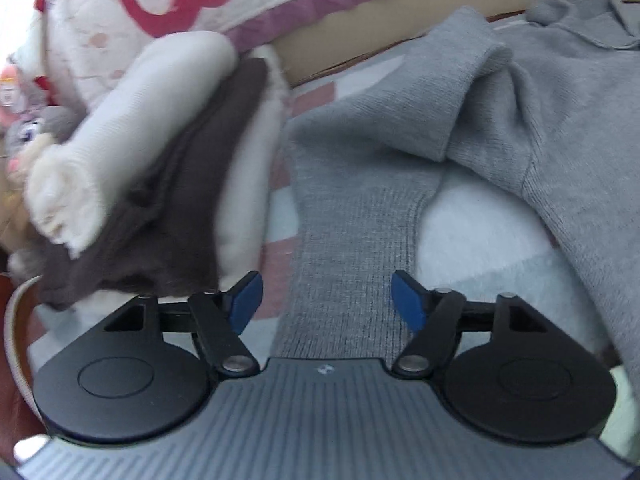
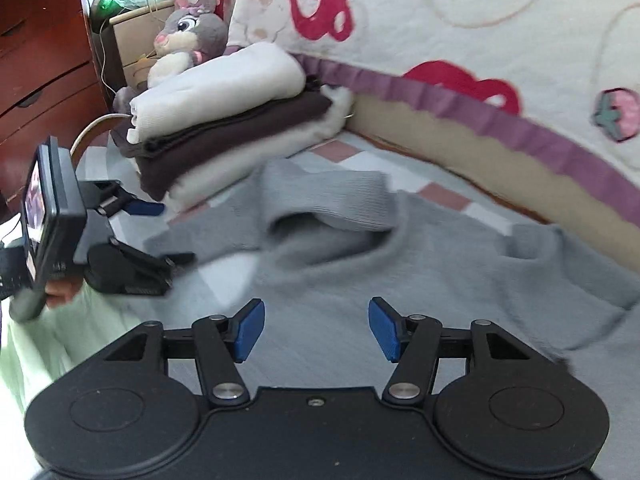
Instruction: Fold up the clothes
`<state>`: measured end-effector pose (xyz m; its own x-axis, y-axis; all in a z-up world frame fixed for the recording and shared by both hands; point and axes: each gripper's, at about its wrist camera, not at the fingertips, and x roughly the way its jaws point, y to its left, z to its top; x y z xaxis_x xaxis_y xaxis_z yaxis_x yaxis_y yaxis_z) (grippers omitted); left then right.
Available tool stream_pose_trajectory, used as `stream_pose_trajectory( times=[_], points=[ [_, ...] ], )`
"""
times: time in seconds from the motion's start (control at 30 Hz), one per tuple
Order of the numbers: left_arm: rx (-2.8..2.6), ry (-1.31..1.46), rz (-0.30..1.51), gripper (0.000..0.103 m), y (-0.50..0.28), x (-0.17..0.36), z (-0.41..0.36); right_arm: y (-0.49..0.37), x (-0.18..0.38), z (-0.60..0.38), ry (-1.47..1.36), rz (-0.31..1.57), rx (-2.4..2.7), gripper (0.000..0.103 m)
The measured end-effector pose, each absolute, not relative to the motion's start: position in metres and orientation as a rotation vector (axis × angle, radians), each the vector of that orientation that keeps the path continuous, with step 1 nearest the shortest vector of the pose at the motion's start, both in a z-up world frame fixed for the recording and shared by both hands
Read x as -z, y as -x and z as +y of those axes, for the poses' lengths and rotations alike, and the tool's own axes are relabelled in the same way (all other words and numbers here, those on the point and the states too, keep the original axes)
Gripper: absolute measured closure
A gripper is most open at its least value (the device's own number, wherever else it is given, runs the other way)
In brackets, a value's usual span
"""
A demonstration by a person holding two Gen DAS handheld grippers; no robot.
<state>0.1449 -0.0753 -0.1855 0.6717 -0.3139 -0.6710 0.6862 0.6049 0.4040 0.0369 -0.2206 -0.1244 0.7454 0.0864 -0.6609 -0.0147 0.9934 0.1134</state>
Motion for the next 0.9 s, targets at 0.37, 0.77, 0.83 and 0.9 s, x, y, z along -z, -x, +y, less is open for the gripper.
stream_pose_trajectory(
  times=[0.37,0.77,0.83,0.9],
  points=[
    [0.823,-0.495,0.63,0.085,-0.171,0.192,-0.052,-0.077,0.169,-0.191,-0.146,0.847,0.002,0.04],
    [0.754,-0.24,0.328,0.1,-0.16,0.076,-0.014,-0.085,0.175,-0.191,-0.216,0.834,0.075,0.035],
    [0.733,-0.212,0.304,0.1,-0.165,0.054,-0.007,-0.083,0.173,-0.188,-0.163,0.845,0.062,0.035],
    [0.714,-0.183,0.29,0.1,-0.172,0.033,0.0,-0.08,0.171,-0.186,-0.113,0.854,0.043,0.035]
  ],
)
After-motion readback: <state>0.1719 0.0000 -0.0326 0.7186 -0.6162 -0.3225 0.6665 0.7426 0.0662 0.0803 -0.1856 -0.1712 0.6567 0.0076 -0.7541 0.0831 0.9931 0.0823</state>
